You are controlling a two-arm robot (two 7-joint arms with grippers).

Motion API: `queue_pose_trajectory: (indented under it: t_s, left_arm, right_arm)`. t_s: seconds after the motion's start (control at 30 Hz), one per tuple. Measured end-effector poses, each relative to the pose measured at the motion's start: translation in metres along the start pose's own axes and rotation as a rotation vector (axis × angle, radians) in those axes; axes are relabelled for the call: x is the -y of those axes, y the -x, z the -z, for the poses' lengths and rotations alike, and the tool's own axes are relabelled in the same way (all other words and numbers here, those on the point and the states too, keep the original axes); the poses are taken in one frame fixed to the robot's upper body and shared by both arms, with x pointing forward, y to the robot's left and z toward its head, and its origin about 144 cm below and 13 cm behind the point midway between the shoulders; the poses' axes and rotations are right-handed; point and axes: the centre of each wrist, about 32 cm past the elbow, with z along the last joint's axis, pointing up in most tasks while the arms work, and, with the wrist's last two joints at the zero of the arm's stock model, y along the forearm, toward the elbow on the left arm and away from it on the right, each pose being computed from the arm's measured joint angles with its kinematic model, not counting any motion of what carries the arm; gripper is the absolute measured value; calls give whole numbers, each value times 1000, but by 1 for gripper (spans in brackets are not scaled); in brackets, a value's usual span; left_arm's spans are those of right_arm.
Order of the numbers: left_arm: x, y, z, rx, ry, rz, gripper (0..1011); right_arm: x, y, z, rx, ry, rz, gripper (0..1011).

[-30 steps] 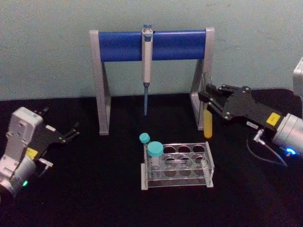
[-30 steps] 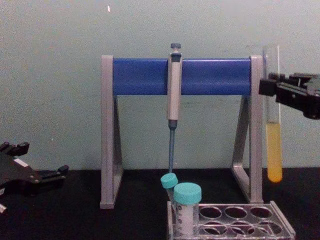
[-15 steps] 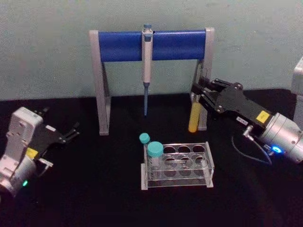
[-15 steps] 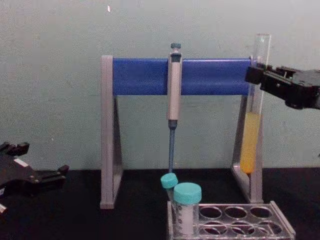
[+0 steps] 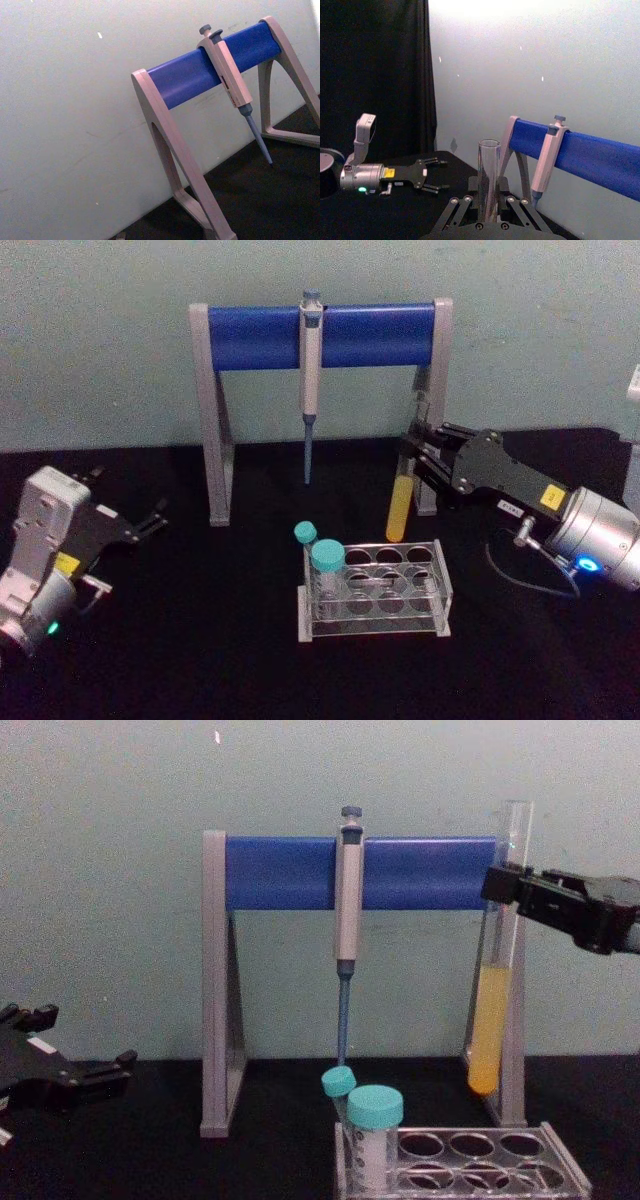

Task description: Pick up the test tube from the test tube rack, shake it, then place it back into the test tube rack.

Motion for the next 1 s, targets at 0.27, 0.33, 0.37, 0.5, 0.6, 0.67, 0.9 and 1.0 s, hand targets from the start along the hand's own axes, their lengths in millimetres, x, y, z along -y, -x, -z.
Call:
queue_pose_trajectory:
  t_s: [0.27, 0.33, 0.37, 0.5, 0.6, 0.67, 0.9, 1.0]
  left_arm:
    - [0, 0, 0, 0, 0, 0, 1001]
    - [0, 0, 0, 0, 0, 0, 1001]
    - [0, 0, 0, 0, 0, 0, 1001]
    - [0, 0, 0, 0, 0, 0, 1001]
    - [0, 0, 0, 0, 0, 0, 1001]
    - [0, 0, 0, 0, 0, 0, 1001]
    - [0, 0, 0, 0, 0, 0, 1001]
    - [0, 0, 0, 0, 0, 0, 1001]
  right_arm:
    - [3, -4, 7, -5, 26, -8, 229]
    - [2, -5, 9, -10, 33, -10, 229]
    - [2, -5, 11, -11, 36, -10, 229]
    - [1, -7, 17, -19, 47, -8, 229]
    - [-1, -9, 22, -25, 57, -3, 229]
    - [-1, -9, 24, -29, 60, -1, 229]
    - [-5, -12, 33, -44, 78, 7, 229]
    - [-6, -13, 35, -48, 84, 11, 229]
